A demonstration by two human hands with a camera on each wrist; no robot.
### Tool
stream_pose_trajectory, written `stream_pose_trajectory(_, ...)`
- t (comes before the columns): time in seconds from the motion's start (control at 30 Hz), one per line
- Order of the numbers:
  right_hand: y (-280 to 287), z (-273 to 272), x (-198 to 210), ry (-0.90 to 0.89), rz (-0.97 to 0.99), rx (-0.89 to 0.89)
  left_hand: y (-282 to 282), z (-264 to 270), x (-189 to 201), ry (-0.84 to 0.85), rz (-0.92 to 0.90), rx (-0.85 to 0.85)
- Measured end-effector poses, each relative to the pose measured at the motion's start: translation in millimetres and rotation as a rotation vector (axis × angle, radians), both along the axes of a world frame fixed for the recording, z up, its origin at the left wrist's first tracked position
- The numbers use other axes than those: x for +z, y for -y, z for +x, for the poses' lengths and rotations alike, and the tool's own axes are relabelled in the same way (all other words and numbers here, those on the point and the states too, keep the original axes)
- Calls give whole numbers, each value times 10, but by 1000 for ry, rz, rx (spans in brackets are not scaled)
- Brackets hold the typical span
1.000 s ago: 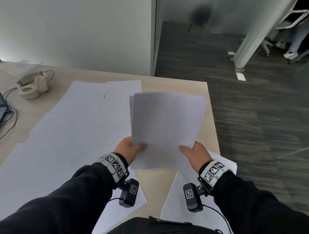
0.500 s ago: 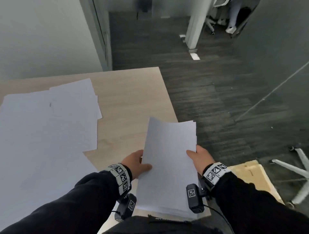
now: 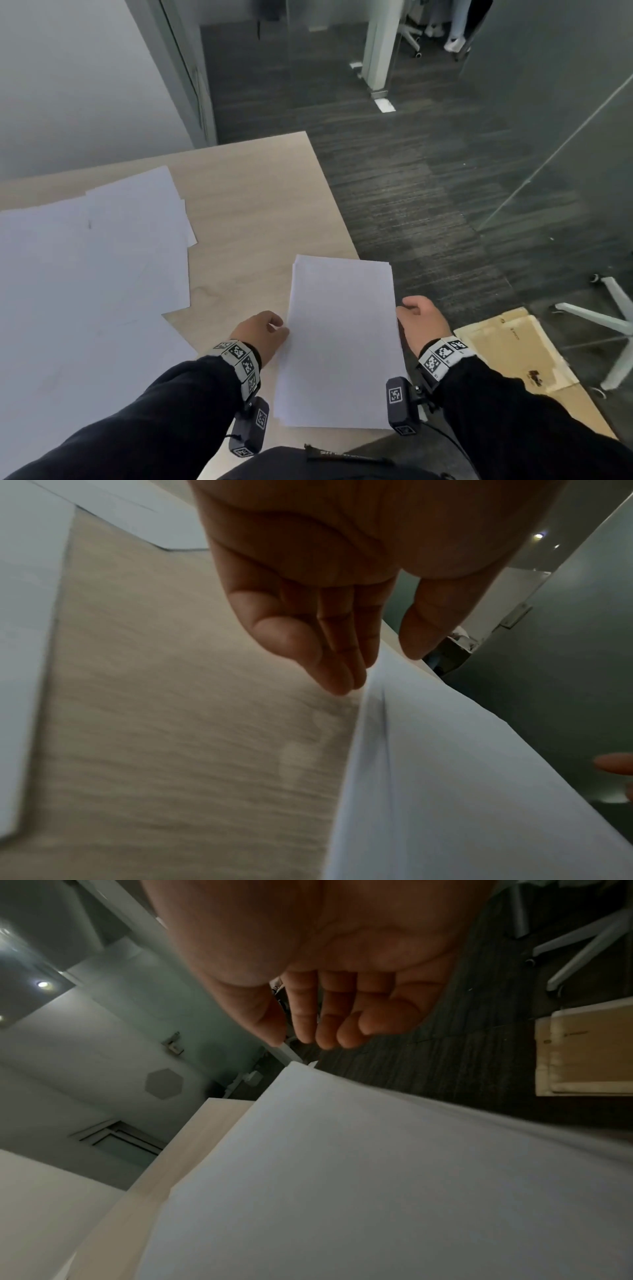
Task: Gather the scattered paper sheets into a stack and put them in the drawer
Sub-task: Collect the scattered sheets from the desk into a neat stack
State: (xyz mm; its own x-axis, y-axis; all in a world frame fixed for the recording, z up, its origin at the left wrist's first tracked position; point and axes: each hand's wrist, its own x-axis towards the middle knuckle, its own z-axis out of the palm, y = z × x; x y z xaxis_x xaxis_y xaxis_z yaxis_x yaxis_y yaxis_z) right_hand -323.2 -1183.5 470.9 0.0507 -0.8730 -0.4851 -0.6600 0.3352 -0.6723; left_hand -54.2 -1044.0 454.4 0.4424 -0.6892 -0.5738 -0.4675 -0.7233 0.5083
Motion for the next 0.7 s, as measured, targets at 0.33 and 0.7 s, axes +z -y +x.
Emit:
stream_pose_trajectory(0.33, -274, 1190, 91, 152, 6, 386, -961, 709, 92, 116, -56, 151)
stream_pose_trajectory(0.7, -1147, 2509, -113, 114, 82, 651, -2722, 1586, 31, 408, 236, 321)
